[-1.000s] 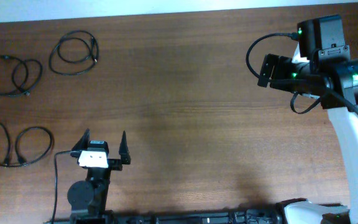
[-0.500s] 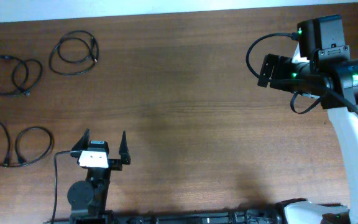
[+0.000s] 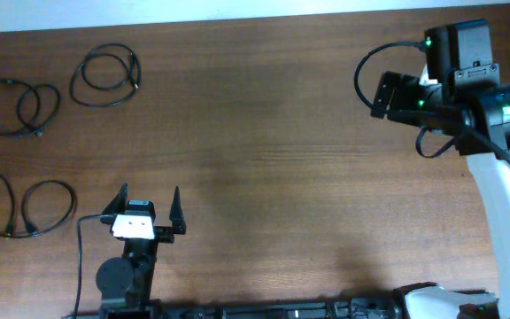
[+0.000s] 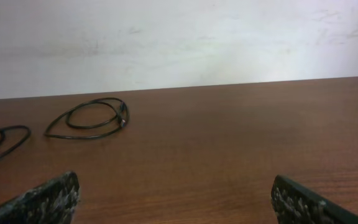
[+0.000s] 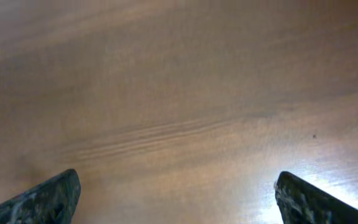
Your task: Untangle cables
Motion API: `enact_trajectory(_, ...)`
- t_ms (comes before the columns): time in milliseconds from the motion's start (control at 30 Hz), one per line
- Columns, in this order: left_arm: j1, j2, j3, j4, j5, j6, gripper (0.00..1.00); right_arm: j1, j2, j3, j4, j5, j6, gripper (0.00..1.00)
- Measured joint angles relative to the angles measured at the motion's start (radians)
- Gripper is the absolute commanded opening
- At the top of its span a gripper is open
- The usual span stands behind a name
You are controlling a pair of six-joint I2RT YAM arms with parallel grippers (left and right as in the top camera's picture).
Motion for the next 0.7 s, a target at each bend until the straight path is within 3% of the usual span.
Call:
enact_trajectory(167, 0.0, 0.0, 0.0, 0.0, 0.0, 0.0, 0.99, 0.0, -0.153, -0.081, 0.159, 0.019, -0.063, 0.98)
enact_trajectory(300, 0.0, 0.0, -0.002, 0.005, 0.003, 0.0, 0.99, -0.026, -0.468, -0.495, 0.498, 0.012, -0.088, 0.98)
enact_trajectory(467, 0.0, -0.001, -0.003, 0.006, 0.003, 0.0, 0.99, -0.259, -0.872, -1.041, 0.916, -0.14, -0.089, 0.98)
enact_trajectory(567, 0.0, 0.002, -0.004, 0.006, 0.003, 0.0, 0.99, -0.282, -1.173, -1.335, 1.138, -0.19, -0.09, 0.98)
enact_trajectory(700, 0.0, 0.0, -0.004, 0.007, 0.003, 0.0, 0.99, -0.283, -1.323, -1.596, 1.331, -0.204, -0.088, 0.98)
